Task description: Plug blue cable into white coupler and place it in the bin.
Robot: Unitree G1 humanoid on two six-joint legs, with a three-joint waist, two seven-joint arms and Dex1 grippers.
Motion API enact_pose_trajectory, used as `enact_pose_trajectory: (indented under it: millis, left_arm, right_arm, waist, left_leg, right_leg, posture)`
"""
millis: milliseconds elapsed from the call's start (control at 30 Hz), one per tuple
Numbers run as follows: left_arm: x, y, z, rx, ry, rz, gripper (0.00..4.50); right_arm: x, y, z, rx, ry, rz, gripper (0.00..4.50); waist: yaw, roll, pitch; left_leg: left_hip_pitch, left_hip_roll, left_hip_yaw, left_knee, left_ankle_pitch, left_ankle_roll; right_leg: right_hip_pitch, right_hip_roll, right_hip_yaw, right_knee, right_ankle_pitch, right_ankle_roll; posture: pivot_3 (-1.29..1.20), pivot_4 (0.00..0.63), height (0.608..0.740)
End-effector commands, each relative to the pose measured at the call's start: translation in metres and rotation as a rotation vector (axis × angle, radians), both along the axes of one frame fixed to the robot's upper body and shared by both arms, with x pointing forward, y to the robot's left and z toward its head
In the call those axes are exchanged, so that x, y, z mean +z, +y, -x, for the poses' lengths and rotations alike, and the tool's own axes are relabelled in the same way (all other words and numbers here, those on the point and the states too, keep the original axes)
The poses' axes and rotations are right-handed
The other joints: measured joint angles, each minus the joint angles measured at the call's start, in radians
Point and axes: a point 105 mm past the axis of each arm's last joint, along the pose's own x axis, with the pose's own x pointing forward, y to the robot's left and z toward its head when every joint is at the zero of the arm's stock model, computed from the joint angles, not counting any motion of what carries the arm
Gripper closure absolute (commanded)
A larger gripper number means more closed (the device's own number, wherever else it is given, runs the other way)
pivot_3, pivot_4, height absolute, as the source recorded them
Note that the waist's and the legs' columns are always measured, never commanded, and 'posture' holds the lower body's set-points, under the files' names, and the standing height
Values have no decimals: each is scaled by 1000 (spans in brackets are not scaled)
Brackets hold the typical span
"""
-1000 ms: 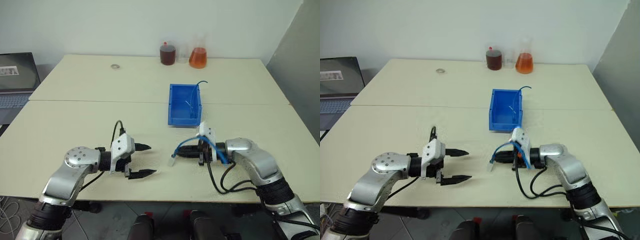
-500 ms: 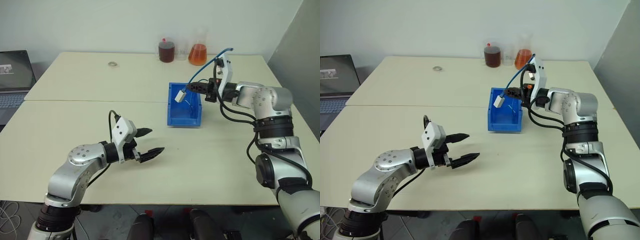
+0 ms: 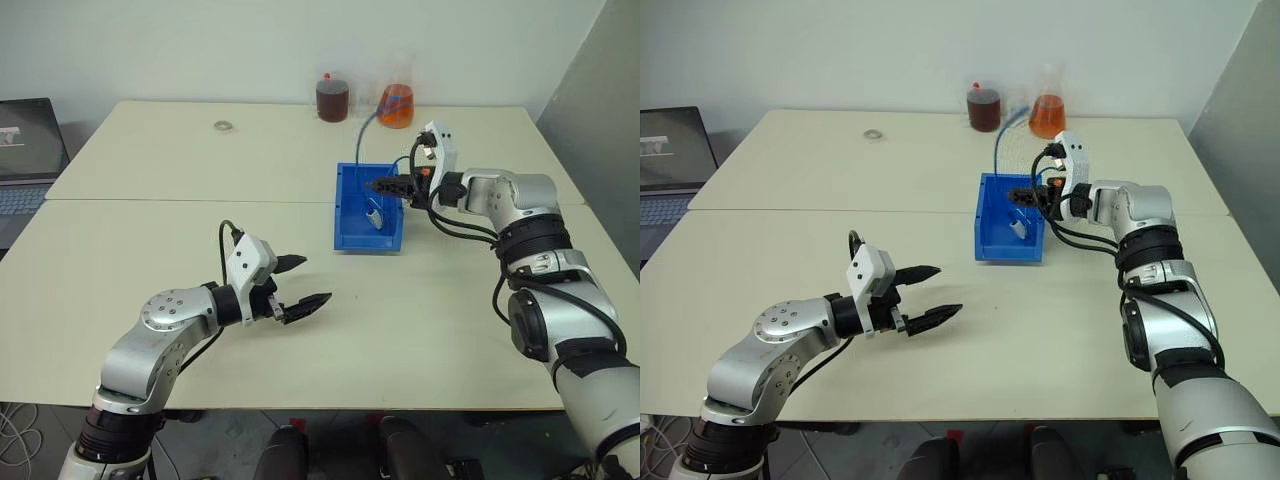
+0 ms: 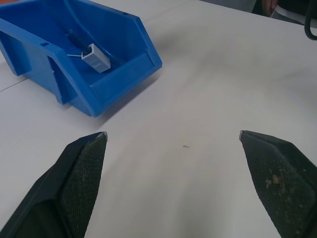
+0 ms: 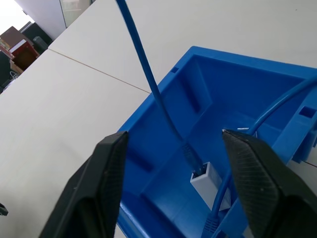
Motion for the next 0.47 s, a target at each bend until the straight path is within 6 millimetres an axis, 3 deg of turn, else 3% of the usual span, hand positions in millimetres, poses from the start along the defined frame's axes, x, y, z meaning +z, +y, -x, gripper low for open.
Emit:
enact_pose_trajectory:
  millis: [33,67,200,333,467]
  left_arm:
    - [9,-2,1,-8,-39,5,0]
    - [8,-1,0,1,-36,1,0]
    - [8,11,-10,91,-28,-7,0]
    - [27,30,-28,180,-46,31,0]
    - [49,57,-44,213,-13,48,0]
  right_arm:
    - [29,-4,-1,-20,-103,-6,246]
    - [32,-6,2,-19,-111,-13,70]
    - [22,-19,35,76,-149,44,70]
    - [3,-37,68,175,-149,146,70]
    - [-2,-59,85,188,-112,169,70]
  waist:
    - [0,0,0]
    - [0,0,0]
    - [6,0,0]
    - [21,0,0]
    - [21,0,0]
  left_leg:
    - [0,0,0,0,0,0]
    - [0,0,0,0,0,0]
    - [0,0,-1,0,0,0]
    - [-1,-1,-2,1,0,0]
    - [0,-1,-1,2,0,0]
  right_leg:
    - [0,0,0,0,0,0]
    - [0,0,0,0,0,0]
    - [0,0,-1,0,0,0]
    - [1,-1,-2,-1,0,0]
    - [1,-1,-2,0,0,1]
  posture:
    - [0,150,740]
    - [0,150,740]
    - [0,150,740]
    - [0,150,740]
    - [0,150,740]
